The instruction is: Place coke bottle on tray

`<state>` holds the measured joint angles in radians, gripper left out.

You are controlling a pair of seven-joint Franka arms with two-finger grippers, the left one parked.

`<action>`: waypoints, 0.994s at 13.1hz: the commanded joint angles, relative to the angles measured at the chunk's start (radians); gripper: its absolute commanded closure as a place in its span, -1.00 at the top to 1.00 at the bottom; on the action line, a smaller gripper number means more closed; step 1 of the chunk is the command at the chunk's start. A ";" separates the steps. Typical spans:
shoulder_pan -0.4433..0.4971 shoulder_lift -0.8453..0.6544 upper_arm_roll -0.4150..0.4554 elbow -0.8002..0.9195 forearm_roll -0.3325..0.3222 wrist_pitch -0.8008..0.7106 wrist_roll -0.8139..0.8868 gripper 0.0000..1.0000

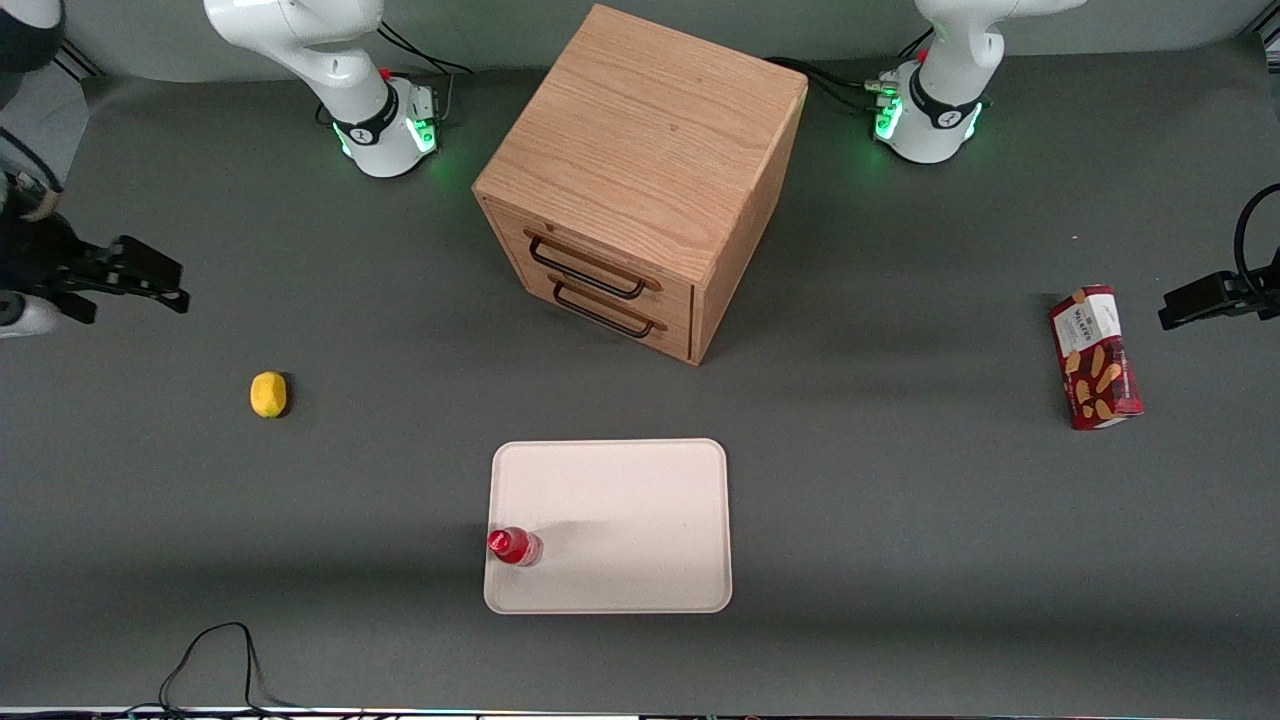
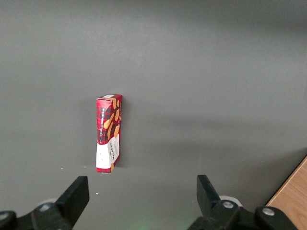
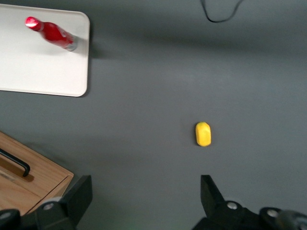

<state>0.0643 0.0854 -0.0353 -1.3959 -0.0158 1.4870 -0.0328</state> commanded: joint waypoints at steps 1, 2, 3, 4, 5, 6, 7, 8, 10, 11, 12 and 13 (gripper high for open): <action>0.005 -0.032 -0.046 -0.060 0.002 0.021 -0.039 1.00; 0.005 -0.033 -0.052 -0.073 0.007 0.027 -0.042 1.00; 0.005 -0.032 -0.060 -0.075 0.010 0.032 -0.044 1.00; 0.005 -0.030 -0.066 -0.077 0.020 0.035 -0.044 1.00; 0.005 -0.035 -0.066 -0.104 0.022 0.060 -0.044 1.00; 0.005 -0.054 -0.067 -0.139 0.022 0.094 -0.050 1.00; 0.005 -0.059 -0.070 -0.153 0.022 0.108 -0.065 1.00; 0.005 -0.058 -0.072 -0.149 0.020 0.107 -0.067 1.00; -0.001 -0.052 -0.074 -0.141 0.019 0.107 -0.064 1.00; -0.001 -0.053 -0.072 -0.138 0.017 0.098 -0.067 1.00; 0.000 -0.058 -0.068 -0.137 0.014 0.087 -0.061 1.00; 0.002 -0.058 -0.066 -0.124 0.011 0.063 -0.056 1.00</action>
<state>0.0622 0.0605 -0.1005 -1.5040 -0.0098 1.5678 -0.0738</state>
